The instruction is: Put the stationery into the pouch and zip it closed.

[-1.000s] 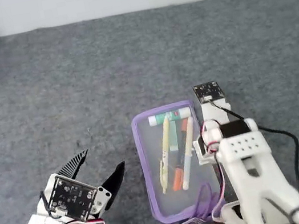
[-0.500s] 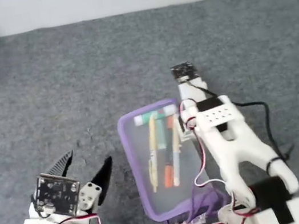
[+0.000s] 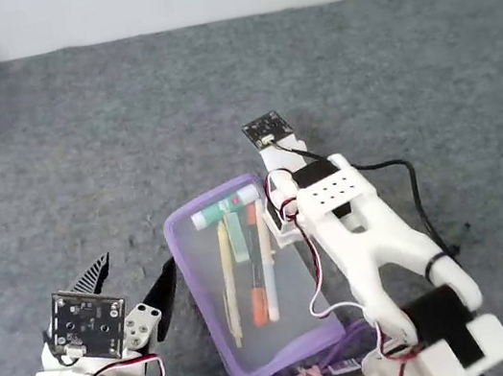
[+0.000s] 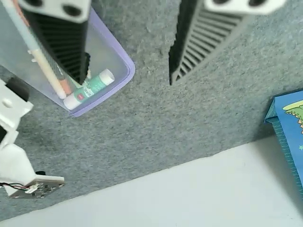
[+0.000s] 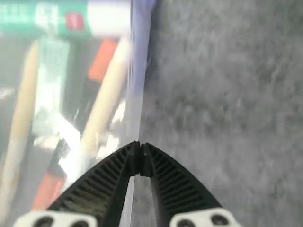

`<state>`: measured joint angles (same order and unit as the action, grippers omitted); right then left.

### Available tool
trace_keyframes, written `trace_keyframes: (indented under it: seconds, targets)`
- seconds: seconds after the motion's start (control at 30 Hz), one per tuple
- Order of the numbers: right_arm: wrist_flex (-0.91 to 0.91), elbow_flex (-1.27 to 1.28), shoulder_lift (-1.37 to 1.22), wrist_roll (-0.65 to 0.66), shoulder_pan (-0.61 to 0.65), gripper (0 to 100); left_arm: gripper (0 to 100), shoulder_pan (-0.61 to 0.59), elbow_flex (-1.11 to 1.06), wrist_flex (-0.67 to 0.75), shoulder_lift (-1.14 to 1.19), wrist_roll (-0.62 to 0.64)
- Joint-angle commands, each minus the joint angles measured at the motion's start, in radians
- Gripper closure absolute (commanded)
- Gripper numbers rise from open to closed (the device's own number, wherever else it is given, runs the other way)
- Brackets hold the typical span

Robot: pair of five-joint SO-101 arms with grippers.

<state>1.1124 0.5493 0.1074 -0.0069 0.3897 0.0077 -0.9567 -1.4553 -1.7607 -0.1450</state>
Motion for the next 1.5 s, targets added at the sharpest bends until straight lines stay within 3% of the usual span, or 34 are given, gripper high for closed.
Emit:
trace_keyframes:
  seconds: [0.0, 0.33, 0.53, 0.8, 1.1, 1.47]
  targets:
    - [0.145, -0.057, 0.131, -0.002, -0.002, 99.1, 74, -0.008, 0.008, 0.015, -0.003, 0.009]
    - [0.564, -0.052, 0.265, -0.003, 0.001, 99.1, 74, -0.002, 0.005, 0.015, -0.003, 0.009]
    - [0.677, -0.049, 0.231, 0.008, 0.047, 99.1, 74, 0.0, 0.005, 0.015, -0.003, 0.009]
    - [0.676, 0.052, 0.225, -0.002, 0.246, 99.0, 74, 0.0, 0.005, 0.015, -0.003, 0.009]
    - [0.661, 0.06, 0.223, 0.008, 0.254, 99.0, 74, 0.0, 0.004, 0.015, -0.003, 0.009]
    - [0.318, 0.198, 0.223, 0.008, 0.246, 99.0, 74, 0.0, 0.004, 0.015, -0.003, 0.009]
